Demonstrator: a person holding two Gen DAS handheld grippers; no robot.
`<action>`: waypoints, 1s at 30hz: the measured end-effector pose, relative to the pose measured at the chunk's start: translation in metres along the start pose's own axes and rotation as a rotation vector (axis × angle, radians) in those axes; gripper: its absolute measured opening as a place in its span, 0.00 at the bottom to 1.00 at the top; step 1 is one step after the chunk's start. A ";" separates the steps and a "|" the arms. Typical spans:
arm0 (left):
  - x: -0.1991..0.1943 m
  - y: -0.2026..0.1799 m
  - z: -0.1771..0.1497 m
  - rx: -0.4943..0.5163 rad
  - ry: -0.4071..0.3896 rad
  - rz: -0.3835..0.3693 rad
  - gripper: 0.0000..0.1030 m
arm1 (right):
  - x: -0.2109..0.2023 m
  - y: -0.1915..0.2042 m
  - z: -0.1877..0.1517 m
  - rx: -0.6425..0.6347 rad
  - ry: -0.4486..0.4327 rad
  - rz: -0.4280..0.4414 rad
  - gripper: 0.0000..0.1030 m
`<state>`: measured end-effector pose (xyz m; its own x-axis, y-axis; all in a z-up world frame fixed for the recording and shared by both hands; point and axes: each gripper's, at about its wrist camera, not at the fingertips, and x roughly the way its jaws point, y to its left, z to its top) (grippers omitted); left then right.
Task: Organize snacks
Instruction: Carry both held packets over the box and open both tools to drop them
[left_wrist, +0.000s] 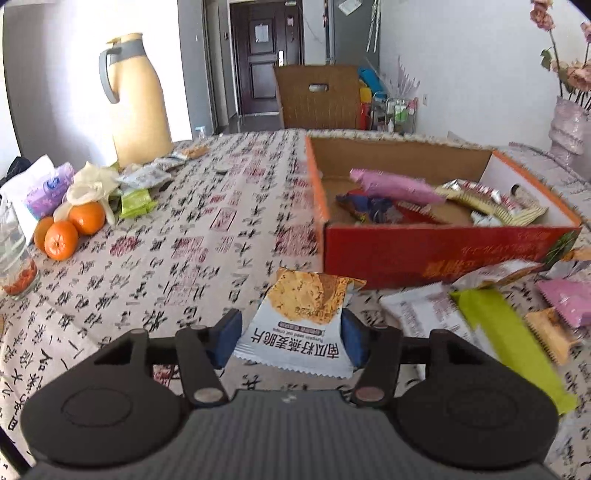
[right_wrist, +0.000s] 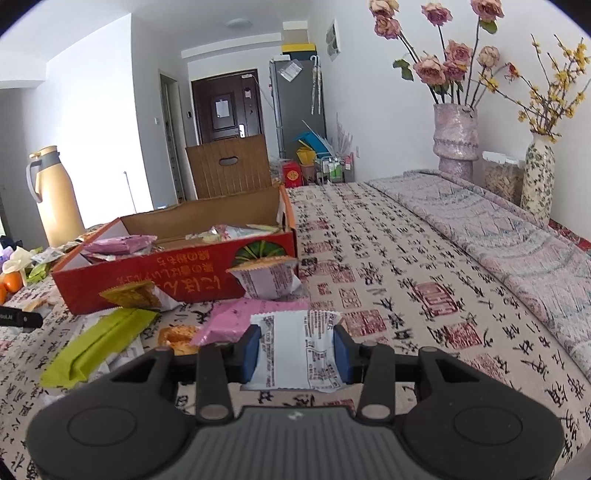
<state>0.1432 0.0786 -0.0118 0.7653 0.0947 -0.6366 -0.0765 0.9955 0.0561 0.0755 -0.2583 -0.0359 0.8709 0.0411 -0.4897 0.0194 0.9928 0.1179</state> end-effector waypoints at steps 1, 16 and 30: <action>-0.003 -0.002 0.002 0.000 -0.012 -0.003 0.56 | -0.001 0.001 0.002 -0.004 -0.006 0.005 0.39; -0.029 -0.043 0.035 0.014 -0.128 -0.083 0.56 | 0.003 0.032 0.039 -0.052 -0.106 0.097 0.39; -0.016 -0.072 0.069 0.003 -0.173 -0.123 0.56 | 0.039 0.062 0.086 -0.083 -0.181 0.162 0.39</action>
<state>0.1806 0.0060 0.0477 0.8670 -0.0283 -0.4975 0.0262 0.9996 -0.0112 0.1527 -0.2048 0.0262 0.9332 0.1872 -0.3068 -0.1614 0.9810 0.1076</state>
